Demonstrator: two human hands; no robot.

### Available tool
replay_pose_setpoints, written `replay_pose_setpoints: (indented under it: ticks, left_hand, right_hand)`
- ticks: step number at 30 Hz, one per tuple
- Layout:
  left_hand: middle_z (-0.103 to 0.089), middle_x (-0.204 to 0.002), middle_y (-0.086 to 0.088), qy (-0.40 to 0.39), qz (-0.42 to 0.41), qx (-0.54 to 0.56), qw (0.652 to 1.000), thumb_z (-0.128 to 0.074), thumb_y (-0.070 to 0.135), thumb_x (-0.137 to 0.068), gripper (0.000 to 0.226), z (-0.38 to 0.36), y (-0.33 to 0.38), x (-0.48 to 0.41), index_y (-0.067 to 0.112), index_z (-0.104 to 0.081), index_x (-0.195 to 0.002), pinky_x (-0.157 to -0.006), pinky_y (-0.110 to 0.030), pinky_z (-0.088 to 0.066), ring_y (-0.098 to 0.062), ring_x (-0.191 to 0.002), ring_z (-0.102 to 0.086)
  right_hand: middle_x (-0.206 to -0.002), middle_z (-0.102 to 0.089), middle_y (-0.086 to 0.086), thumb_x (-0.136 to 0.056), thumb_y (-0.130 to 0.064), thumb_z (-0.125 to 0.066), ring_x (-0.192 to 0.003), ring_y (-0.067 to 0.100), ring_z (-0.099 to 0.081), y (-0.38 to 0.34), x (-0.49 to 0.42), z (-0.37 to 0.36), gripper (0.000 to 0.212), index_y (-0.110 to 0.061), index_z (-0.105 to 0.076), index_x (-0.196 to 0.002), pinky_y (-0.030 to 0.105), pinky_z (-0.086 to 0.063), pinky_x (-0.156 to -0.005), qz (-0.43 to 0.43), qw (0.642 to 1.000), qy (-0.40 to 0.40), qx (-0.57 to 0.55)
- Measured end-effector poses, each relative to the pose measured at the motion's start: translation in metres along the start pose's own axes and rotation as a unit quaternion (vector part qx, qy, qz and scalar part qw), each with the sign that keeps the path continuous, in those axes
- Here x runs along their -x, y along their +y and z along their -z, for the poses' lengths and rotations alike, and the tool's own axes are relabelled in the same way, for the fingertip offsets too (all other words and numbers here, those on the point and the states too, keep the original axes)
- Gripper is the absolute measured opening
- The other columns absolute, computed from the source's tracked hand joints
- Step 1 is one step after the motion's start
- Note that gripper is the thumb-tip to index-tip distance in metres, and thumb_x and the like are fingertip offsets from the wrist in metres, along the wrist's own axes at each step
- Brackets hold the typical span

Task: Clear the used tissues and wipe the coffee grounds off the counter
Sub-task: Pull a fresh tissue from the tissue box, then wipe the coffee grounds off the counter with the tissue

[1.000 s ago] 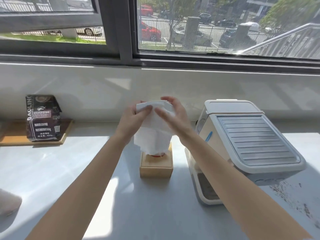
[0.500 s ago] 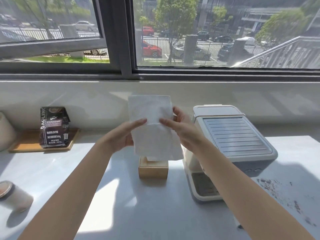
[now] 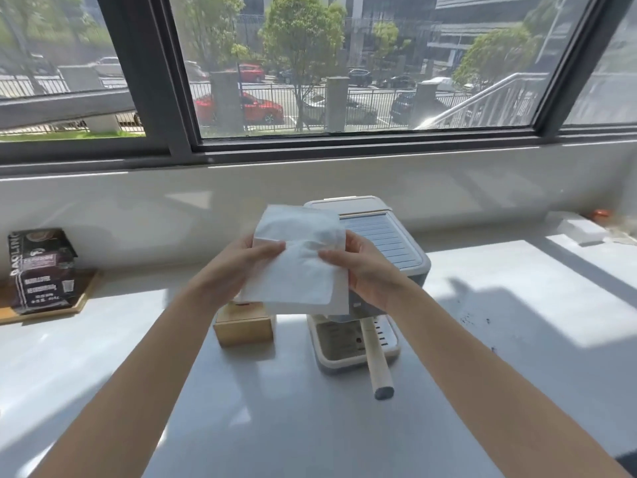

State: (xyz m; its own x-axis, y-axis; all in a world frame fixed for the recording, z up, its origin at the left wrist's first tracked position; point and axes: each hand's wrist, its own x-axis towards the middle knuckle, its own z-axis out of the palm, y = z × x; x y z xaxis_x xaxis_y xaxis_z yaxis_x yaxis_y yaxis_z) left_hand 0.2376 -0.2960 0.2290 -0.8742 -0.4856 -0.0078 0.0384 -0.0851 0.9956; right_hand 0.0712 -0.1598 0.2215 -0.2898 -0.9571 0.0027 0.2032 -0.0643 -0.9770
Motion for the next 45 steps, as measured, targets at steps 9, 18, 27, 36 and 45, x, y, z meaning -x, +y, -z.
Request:
replay_pose_setpoints:
  ticks: [9, 18, 27, 36, 45]
  left_hand:
    - [-0.075, -0.078, 0.002, 0.017, -0.024, 0.022, 0.999, -0.052, 0.004, -0.088, 0.018, -0.140, -0.003, -0.024, 0.011, -0.068, -0.091, -0.067, -0.023, -0.055, -0.014, -0.074, -0.068]
    - [-0.069, -0.093, 0.008, -0.038, 0.026, -0.131, 0.990, -0.042, 0.045, -0.091, 0.042, -0.263, -0.045, -0.024, 0.021, -0.074, -0.076, -0.074, -0.022, -0.046, -0.011, -0.082, -0.062]
    - [-0.068, -0.091, 0.008, -0.152, 0.112, -0.209, 0.959, -0.068, 0.030, -0.075, 0.025, -0.336, -0.127, -0.019, 0.026, -0.067, -0.100, -0.074, -0.022, -0.047, -0.007, -0.084, -0.062]
    - [-0.071, -0.079, 0.011, -0.158, 0.213, -0.176, 0.948, -0.056, 0.023, -0.086, 0.017, -0.368, -0.180, -0.048, 0.028, -0.072, -0.089, -0.064, -0.016, -0.046, -0.005, -0.073, -0.064]
    - [-0.074, -0.086, 0.005, -0.089, 0.214, -0.145, 0.962, -0.044, 0.024, -0.097, 0.027, -0.388, -0.200, -0.083, 0.023, -0.071, -0.094, -0.064, -0.015, -0.046, -0.008, -0.077, -0.066]
  right_hand:
    - [-0.084, -0.072, 0.004, -0.088, 0.004, -0.048, -0.070, 0.017, -0.067, -0.026, 0.094, 0.097, 0.027, -0.015, -0.066, -0.097, 0.025, -0.056, -0.061, 0.007, 0.988, 0.084, -0.127]
    - [-0.070, -0.060, -0.003, -0.086, -0.028, -0.047, -0.061, 0.016, -0.054, -0.013, 0.188, 0.192, 0.020, -0.019, -0.061, -0.075, 0.025, -0.044, -0.058, -0.032, 0.980, 0.158, -0.114]
    - [-0.099, -0.060, -0.001, -0.080, 0.006, -0.053, -0.087, 0.014, -0.058, 0.033, 0.239, 0.262, 0.034, -0.026, -0.060, -0.089, 0.027, -0.050, -0.075, -0.077, 0.977, 0.154, 0.128]
    - [-0.099, -0.062, -0.004, -0.075, -0.002, -0.057, -0.088, 0.011, -0.059, 0.069, 0.232, 0.296, 0.030, -0.021, -0.062, -0.098, 0.021, -0.049, -0.069, -0.142, 0.964, 0.165, 0.150]
    - [-0.092, -0.067, -0.006, -0.073, -0.001, -0.051, -0.087, 0.008, -0.063, 0.083, 0.203, 0.340, 0.036, -0.023, -0.065, -0.098, 0.016, -0.049, -0.071, -0.144, 0.961, 0.152, 0.183]
